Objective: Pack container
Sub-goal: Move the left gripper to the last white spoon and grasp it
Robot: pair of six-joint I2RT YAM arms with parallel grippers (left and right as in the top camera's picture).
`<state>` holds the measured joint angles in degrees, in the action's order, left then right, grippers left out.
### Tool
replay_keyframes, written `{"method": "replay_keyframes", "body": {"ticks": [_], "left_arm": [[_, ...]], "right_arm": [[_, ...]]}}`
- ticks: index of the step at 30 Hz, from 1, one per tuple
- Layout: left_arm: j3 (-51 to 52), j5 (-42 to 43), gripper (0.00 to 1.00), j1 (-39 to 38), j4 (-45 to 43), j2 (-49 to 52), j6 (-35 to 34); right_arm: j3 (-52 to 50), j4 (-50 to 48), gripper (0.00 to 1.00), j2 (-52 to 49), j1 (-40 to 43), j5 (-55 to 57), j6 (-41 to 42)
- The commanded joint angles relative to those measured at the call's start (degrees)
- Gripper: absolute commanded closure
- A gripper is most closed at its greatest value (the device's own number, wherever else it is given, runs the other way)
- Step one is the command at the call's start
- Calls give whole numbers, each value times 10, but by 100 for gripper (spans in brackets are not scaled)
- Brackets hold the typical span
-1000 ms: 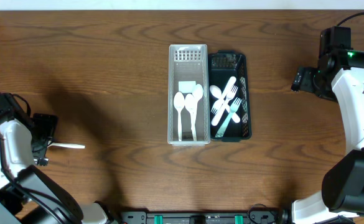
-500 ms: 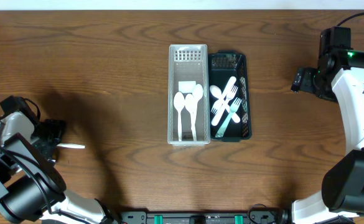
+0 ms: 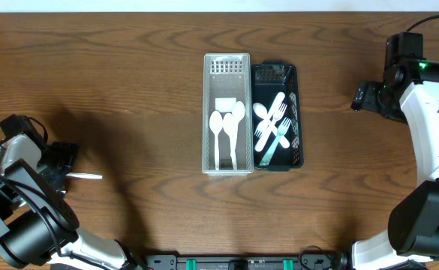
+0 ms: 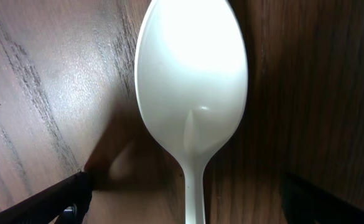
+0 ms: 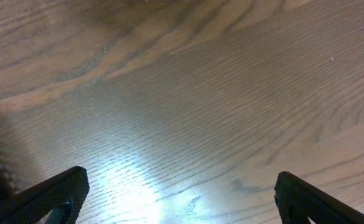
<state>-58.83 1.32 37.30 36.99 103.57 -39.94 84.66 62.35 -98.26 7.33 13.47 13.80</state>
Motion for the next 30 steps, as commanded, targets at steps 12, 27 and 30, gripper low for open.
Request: {"method": "replay_keyframes", "body": {"ticks": [12,27,30], "left_arm": [[1,-8,8,3,24,51,13],[1,-7,94,3,41,51,13],[1,-6,94,3,45,51,13]], "right_arm": [[-1,2,1,0,4,0,-6],[-1,2,1,0,4,0,-6],[-1,2,1,0,4,0,-6]]}}
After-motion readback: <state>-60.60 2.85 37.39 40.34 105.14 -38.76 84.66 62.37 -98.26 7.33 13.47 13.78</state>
